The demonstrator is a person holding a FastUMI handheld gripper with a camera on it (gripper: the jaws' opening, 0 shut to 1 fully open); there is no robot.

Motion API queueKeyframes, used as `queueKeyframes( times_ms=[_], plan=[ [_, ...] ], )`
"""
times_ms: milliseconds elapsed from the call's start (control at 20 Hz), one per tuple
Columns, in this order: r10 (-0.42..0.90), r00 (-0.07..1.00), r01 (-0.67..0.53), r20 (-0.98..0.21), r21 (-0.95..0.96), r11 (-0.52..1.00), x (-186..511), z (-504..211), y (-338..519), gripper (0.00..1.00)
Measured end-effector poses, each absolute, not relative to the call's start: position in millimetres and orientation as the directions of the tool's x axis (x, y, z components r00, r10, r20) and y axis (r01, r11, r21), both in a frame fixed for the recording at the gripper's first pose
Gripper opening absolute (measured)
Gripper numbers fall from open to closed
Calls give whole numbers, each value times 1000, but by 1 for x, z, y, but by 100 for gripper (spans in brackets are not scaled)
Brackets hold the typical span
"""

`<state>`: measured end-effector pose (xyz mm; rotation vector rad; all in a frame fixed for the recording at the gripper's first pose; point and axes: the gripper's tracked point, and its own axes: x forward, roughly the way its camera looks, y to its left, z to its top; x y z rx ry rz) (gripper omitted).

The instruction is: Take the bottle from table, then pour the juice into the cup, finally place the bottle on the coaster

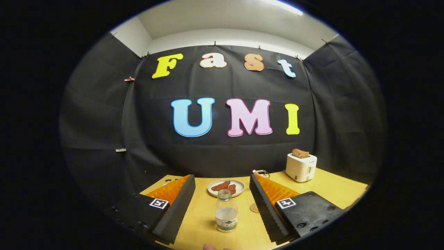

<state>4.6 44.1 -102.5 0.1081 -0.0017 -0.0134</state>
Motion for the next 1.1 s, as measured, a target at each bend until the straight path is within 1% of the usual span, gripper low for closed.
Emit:
queueKeyframes(
  times_ms=[500,600,1100],
  plan=[
    [-69,993,78,-100,90,993,24,-206,44,98],
    [-58,992,67,-112,82,994,30,-221,49,98],
    [-55,991,63,-120,66,996,72,-271,53,98]
  ],
)
